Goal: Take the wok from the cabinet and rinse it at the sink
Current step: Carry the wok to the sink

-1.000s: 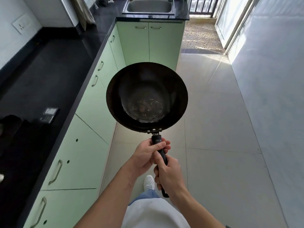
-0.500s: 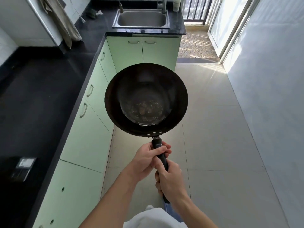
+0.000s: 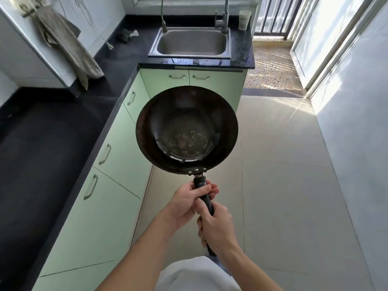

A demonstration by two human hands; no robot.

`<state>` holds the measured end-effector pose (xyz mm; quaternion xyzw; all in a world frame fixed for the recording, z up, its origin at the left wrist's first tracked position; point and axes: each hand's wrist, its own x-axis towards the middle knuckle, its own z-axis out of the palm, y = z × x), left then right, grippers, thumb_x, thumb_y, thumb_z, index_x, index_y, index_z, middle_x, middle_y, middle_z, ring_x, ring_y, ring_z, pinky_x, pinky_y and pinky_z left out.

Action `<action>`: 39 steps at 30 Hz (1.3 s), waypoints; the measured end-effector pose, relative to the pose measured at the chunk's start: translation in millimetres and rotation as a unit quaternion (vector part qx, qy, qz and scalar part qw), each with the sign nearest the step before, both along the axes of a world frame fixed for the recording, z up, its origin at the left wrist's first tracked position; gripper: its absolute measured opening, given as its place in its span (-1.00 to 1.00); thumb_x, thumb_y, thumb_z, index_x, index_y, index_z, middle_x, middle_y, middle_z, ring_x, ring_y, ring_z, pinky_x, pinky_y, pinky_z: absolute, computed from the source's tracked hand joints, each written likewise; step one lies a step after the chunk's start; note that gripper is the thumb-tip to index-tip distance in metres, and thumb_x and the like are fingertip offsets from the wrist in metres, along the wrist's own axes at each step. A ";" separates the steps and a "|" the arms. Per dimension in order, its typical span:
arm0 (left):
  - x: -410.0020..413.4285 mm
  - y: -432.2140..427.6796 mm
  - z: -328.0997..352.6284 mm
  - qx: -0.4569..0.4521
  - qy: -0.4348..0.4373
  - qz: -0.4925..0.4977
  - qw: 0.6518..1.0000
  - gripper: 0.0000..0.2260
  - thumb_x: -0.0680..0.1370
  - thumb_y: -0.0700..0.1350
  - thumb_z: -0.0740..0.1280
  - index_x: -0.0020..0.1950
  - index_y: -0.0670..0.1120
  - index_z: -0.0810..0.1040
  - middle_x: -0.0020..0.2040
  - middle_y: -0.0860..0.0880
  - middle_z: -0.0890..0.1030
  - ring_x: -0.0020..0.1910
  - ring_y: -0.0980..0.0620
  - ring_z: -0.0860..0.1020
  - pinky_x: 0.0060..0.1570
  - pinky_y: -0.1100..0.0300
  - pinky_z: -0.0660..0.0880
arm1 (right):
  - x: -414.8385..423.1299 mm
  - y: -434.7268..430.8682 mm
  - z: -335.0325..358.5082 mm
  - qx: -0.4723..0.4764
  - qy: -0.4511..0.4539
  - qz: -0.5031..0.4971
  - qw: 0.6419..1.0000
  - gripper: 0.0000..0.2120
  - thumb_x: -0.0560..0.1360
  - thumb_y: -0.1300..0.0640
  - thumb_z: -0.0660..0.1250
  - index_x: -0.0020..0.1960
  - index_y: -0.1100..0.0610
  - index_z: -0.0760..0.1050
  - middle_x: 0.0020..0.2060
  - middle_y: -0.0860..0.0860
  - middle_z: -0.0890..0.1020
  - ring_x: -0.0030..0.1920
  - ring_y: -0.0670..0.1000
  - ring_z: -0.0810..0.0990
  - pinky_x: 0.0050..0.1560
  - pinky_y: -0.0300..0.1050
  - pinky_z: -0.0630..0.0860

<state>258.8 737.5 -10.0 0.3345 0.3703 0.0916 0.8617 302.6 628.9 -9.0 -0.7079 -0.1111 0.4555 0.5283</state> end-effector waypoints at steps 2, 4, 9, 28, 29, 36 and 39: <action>25.7 18.9 0.2 -0.001 0.003 0.004 1.000 -0.77 0.60 -0.33 0.28 0.25 -0.33 0.45 0.04 -0.21 0.63 -0.10 0.02 0.67 -0.03 0.22 0.61 | 26.4 19.8 1.3 0.000 -0.001 0.005 1.000 -0.67 0.57 -0.01 0.31 -0.24 0.21 0.47 -0.55 -0.02 0.47 -0.60 -0.01 0.40 -0.61 -0.17 0.37; 46.9 35.6 -0.2 -0.001 0.008 0.008 1.000 -0.79 0.59 -0.32 0.29 0.22 -0.31 0.47 0.00 -0.19 0.66 -0.11 0.01 0.67 -0.05 0.22 0.62 | 48.2 35.7 1.3 -0.003 0.004 0.010 1.000 -0.65 0.56 -0.02 0.31 -0.22 0.26 0.48 -0.55 -0.02 0.47 -0.60 -0.01 0.40 -0.61 -0.18 0.37; 86.4 77.9 -4.1 -0.004 0.012 0.020 1.000 -0.81 0.59 -0.31 0.31 0.19 -0.30 0.50 -0.02 -0.16 0.69 -0.06 -0.02 0.67 0.00 0.18 0.62 | 92.0 77.8 0.1 -0.012 0.010 0.021 1.000 -0.62 0.56 -0.03 0.31 -0.18 0.32 0.46 -0.55 -0.02 0.45 -0.60 0.00 0.38 -0.61 -0.19 0.35; 223.0 364.8 -16.8 -0.008 0.002 0.006 1.000 -0.84 0.56 -0.36 0.32 0.14 -0.33 0.49 -0.05 -0.18 0.70 -0.07 -0.03 0.70 -0.05 0.21 0.63 | 215.9 361.9 -4.3 -0.025 -0.017 -0.015 0.999 -0.67 0.54 -0.05 0.32 -0.28 0.15 0.47 -0.55 -0.03 0.48 -0.58 0.00 0.39 -0.56 -0.13 0.37; 230.3 379.4 -16.1 -0.004 0.002 0.003 1.000 -0.84 0.57 -0.37 0.31 0.14 -0.33 0.49 -0.04 -0.18 0.69 -0.08 -0.03 0.70 -0.05 0.21 0.63 | 222.2 376.2 -4.2 -0.023 -0.017 -0.017 0.999 -0.67 0.54 -0.05 0.32 -0.29 0.14 0.47 -0.55 -0.04 0.48 -0.58 -0.01 0.39 -0.56 -0.14 0.38; 279.3 452.0 -19.3 -0.003 0.008 -0.024 1.000 -0.82 0.58 -0.38 0.29 0.17 -0.35 0.47 -0.01 -0.21 0.65 -0.14 0.01 0.69 -0.06 0.22 0.63 | 265.3 447.2 -8.0 -0.030 -0.012 -0.041 0.999 -0.67 0.56 -0.04 0.32 -0.30 0.14 0.45 -0.54 -0.02 0.48 -0.61 -0.02 0.37 -0.60 -0.17 0.35; 305.7 478.0 -27.9 -0.010 0.014 -0.029 0.999 -0.82 0.57 -0.37 0.30 0.17 -0.35 0.48 -0.01 -0.19 0.68 -0.12 0.01 0.69 -0.07 0.22 0.63 | 290.6 472.3 -13.7 -0.035 -0.023 -0.046 0.998 -0.66 0.57 -0.03 0.32 -0.30 0.13 0.46 -0.54 -0.01 0.50 -0.59 -0.02 0.40 -0.59 -0.17 0.36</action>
